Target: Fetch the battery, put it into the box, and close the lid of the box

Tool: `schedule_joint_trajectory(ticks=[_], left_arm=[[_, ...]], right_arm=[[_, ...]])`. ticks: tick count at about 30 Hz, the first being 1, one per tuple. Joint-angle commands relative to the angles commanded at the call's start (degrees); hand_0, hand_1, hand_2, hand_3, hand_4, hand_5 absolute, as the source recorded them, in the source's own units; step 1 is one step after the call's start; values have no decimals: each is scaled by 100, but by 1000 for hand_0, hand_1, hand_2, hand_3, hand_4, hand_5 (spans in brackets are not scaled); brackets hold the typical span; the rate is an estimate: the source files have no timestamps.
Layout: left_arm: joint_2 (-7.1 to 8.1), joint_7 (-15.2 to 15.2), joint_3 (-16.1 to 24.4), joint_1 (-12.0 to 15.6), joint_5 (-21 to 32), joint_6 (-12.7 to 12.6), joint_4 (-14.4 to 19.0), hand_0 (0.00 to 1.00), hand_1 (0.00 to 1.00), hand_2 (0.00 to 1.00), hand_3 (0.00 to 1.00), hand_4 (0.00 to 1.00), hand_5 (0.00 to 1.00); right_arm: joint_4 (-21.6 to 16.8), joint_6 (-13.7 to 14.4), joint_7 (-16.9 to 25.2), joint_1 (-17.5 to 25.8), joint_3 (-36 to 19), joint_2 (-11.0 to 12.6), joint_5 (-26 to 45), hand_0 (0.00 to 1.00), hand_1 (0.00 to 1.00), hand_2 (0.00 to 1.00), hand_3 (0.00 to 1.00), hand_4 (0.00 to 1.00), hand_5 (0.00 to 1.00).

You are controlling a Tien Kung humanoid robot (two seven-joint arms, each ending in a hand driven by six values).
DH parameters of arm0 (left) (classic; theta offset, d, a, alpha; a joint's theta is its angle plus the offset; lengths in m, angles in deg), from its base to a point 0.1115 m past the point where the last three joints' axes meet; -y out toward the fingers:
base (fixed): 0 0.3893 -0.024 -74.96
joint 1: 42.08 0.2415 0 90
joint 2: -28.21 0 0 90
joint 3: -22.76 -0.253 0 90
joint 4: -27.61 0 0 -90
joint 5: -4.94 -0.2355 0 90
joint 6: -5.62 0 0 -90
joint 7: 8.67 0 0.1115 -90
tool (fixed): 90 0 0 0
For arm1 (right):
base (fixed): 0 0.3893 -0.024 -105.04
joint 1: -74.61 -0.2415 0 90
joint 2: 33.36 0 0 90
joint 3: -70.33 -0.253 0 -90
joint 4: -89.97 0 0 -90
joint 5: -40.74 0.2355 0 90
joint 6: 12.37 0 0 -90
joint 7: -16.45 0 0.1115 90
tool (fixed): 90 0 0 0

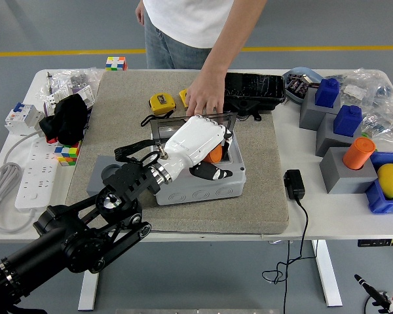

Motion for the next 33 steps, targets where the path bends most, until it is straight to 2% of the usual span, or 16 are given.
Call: schedule_joint_trajectory(ticks=[3,11,18,26,33], left_arm=[[56,21,-126,56,335,17,161,111,110,157,168,640,92],[94,-13,-142,83,328,9,481,111,109,158,168,642,94],[38,5,-78,5,329,-6,348,111,110,157,167,642,95],[-48,66,40,-227,375,-42,-10,112,110,158,168,644,98],[-83,87,34,-228,406,-38,-174,111,110,158,167,644,100]], right_arm=[[0,1,-7,7,-47,5,-41,869,845,813,852,998,998],[0,1,-16,20,-108,2,-106,868,844,813,852,998,998],[0,-4,-23,10,-131,7,-137,868,845,813,852,998,998],[0,-5,-22,-8,-128,17,-133,868,845,812,852,998,998],[0,-6,-26,-9,-154,17,-154,868,845,813,852,998,998]])
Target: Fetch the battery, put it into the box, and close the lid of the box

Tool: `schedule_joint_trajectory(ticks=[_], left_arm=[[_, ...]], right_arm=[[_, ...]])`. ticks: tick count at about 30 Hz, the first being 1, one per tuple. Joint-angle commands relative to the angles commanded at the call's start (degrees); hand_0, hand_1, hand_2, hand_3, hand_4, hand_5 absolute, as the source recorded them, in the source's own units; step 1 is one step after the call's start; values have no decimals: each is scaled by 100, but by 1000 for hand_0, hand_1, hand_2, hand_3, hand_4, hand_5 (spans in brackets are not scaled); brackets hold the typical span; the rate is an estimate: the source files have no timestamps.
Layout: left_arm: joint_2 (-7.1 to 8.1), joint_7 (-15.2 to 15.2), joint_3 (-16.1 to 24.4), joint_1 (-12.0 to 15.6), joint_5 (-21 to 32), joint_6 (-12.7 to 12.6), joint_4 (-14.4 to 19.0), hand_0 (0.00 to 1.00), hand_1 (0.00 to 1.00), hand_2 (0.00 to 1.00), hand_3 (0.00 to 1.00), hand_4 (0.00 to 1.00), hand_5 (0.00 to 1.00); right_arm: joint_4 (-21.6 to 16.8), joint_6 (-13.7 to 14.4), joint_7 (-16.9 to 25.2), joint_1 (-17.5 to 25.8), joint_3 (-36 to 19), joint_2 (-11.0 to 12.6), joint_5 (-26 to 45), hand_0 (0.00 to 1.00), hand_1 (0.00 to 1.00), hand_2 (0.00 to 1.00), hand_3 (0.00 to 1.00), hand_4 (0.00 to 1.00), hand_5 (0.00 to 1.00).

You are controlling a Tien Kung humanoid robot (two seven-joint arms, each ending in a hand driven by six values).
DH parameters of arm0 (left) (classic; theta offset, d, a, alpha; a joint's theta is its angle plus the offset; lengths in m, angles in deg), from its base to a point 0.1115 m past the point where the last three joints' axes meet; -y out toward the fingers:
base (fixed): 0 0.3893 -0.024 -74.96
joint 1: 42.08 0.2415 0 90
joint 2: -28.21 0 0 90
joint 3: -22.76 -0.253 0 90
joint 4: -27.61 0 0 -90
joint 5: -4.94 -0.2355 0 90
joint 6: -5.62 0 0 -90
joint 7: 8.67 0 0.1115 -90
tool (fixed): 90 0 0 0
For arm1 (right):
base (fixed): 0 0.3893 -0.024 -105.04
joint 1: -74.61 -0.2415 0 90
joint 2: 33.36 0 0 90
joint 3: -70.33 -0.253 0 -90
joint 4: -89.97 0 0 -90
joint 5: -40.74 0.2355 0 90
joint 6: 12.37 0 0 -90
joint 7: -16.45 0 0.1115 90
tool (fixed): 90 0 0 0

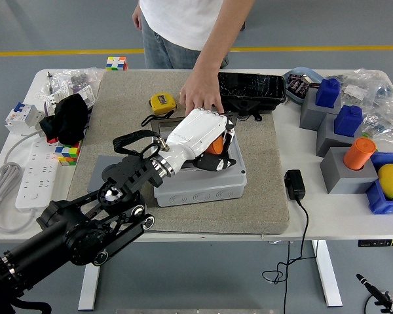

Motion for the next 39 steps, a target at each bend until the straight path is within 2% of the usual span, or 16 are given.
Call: schedule_joint_trajectory(ticks=[9,18,25,26,31,32,37,38,39], left_arm=[[-17,26,-55,79,16,-17,-77,112,109,158,168,645,103],[-52,92,10,66,35,-55,-303,115,109,161,169,645,104],[-56,114,38,66,74,-42,-275,116,109,165,170,644,108],[-56,118,44,66,105,-11,-274,123,120,175,206,784,219],[-52,193,67,76,236,98,-308,123,120,175,206,784,219],[-49,200,63,80,241,99,-307,131,128,176,212,913,324],[-51,215,63,86,230,114,-304,131,128,176,212,913,324],[-50,221,69,88,233,121,-308,141,139,186,222,986,432],[-50,227,72,90,238,128,-309,141,139,186,222,986,432]], right_arm=[[0,2,4,-9,1,-2,4,868,844,813,852,998,998],[0,-4,4,-9,15,-3,17,868,844,813,852,998,998],[0,-16,1,-2,-2,0,3,867,844,812,852,998,998],[0,-15,2,-3,12,-2,16,868,844,813,852,998,998],[0,-16,9,-10,78,-8,80,868,844,813,852,998,998],[0,-16,9,-10,83,-8,82,867,844,813,852,998,998],[0,-23,3,-3,82,-5,74,867,844,813,852,998,998],[0,-24,3,-2,79,-4,72,867,843,813,852,998,998],[0,-25,3,-1,83,-3,75,867,843,813,852,998,998]])
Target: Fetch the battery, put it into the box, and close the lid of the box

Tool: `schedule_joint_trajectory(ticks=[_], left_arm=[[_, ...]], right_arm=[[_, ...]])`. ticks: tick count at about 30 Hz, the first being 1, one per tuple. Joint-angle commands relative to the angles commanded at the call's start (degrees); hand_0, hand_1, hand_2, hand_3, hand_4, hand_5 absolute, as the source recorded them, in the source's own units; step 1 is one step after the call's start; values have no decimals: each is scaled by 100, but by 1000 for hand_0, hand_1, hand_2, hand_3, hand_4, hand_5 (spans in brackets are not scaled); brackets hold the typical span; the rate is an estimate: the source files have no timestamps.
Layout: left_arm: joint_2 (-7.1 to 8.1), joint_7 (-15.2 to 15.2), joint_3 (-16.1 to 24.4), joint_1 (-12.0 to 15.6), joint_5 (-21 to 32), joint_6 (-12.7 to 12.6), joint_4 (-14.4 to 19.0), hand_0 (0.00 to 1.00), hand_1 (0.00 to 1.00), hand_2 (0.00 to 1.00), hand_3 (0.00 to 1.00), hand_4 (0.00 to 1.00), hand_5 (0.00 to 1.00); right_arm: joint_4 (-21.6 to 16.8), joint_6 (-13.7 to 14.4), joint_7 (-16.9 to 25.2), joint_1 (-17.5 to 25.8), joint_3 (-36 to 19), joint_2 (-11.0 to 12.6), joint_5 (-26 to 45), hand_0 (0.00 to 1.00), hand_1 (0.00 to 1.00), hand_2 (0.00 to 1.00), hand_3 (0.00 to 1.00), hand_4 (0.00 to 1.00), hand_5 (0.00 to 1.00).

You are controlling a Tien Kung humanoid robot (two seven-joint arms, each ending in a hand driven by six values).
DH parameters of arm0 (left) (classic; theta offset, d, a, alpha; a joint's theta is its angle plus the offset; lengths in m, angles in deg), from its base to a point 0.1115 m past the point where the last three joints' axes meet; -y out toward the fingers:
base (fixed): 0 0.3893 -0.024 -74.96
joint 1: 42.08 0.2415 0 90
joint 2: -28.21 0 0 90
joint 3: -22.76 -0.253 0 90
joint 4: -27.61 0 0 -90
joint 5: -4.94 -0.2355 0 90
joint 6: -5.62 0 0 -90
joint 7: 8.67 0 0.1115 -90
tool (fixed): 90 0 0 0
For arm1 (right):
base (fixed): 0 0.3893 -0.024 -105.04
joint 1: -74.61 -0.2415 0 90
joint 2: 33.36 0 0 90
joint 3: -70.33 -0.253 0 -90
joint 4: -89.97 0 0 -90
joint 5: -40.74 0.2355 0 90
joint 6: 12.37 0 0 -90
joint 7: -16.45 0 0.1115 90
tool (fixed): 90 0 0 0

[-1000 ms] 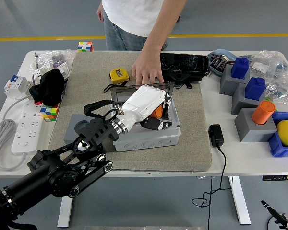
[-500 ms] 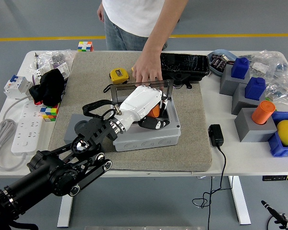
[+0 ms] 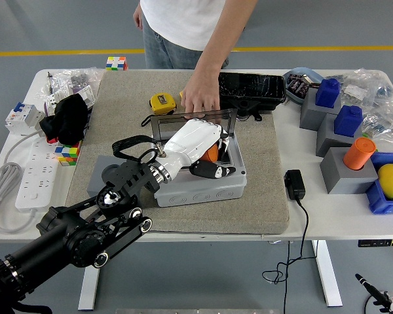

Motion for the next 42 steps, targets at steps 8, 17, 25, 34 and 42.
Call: schedule_joint_trajectory(ticks=[8,17,25,34,42], left_arm=[[2,76,8,14,145,42,-10,154,161,198,233,998,657],[6,123,31,-4,160,49,-19,190,192,215,244,998,736],[4,269,49,-7,399,70,-29,274,254,242,263,998,935],[-8,642,119,-7,821,215,-86,849,795,631,556,998,998],[-11,641,161,-2,743,131,-80,998,998,953,883,998,998]], right_arm=[[0,-11,-3,15,13,3,5,866,843,812,852,998,998],[0,-15,-6,-1,3,0,4,866,842,811,851,998,998],[0,-24,-7,-8,6,3,13,865,841,811,851,998,998],[0,-50,-20,-5,-18,-4,-3,864,837,810,851,998,998],[0,-56,-18,-4,-5,-7,10,863,826,802,850,998,998]])
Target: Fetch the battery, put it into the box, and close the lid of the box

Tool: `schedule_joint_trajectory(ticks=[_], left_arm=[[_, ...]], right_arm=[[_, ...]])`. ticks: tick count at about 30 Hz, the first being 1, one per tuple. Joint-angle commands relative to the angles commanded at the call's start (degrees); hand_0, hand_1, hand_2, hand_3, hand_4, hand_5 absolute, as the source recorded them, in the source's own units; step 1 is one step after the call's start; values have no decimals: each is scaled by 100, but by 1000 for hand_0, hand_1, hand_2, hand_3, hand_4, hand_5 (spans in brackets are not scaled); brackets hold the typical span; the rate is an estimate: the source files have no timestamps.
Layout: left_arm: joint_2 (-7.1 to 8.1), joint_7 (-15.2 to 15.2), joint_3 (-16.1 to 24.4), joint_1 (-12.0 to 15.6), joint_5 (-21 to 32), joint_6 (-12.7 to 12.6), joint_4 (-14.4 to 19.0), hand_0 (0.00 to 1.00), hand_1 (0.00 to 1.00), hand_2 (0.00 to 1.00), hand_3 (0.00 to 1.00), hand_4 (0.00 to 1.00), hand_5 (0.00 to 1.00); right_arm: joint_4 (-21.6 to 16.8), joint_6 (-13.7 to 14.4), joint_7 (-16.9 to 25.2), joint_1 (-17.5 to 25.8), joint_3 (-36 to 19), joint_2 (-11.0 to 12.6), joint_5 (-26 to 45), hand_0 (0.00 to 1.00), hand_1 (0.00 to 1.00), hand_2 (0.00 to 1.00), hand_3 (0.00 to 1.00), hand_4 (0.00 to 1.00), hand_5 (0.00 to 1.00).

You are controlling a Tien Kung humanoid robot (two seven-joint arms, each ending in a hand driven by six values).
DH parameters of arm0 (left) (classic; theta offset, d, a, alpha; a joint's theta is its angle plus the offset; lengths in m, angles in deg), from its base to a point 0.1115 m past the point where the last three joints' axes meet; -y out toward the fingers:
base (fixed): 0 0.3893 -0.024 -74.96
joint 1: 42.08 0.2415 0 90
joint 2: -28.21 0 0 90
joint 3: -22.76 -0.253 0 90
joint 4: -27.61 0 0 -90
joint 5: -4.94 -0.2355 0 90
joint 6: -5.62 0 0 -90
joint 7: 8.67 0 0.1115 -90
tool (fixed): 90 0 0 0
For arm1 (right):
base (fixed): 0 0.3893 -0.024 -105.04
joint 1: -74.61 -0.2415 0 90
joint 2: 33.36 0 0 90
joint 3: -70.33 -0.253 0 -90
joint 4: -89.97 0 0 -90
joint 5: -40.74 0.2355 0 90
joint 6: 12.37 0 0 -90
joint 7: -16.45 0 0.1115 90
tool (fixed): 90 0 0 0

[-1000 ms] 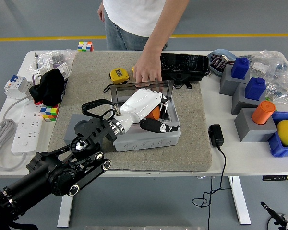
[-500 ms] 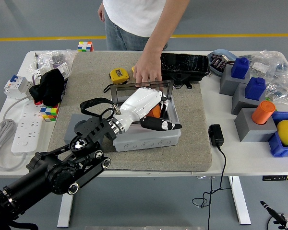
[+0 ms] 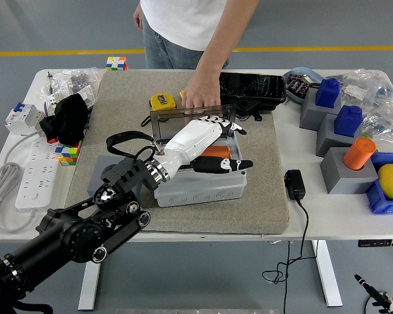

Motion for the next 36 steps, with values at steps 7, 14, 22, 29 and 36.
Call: schedule_joint_trajectory(ticks=[7,14,22,29,36], left_arm=[[33,8,177,45,-89,-190,287,998,998,998,950,998,998],[168,-84,411,151,-276,-158,886,998,998,998,986,998,998],[335,-363,679,338,-447,7,1554,998,998,998,989,998,998],[445,-717,1309,477,-696,293,1546,930,865,804,763,998,998],[504,-1219,2080,770,-983,944,1751,888,830,792,777,998,998]], right_arm=[[0,-7,-7,0,14,10,12,861,824,800,848,998,998],[0,-6,-8,19,48,7,48,859,817,795,849,998,998],[0,-2,-8,21,68,-10,76,858,816,792,850,998,998],[0,5,-2,17,97,-15,112,856,815,792,849,998,998],[0,1,-10,14,19,-13,57,858,815,792,849,998,998]])
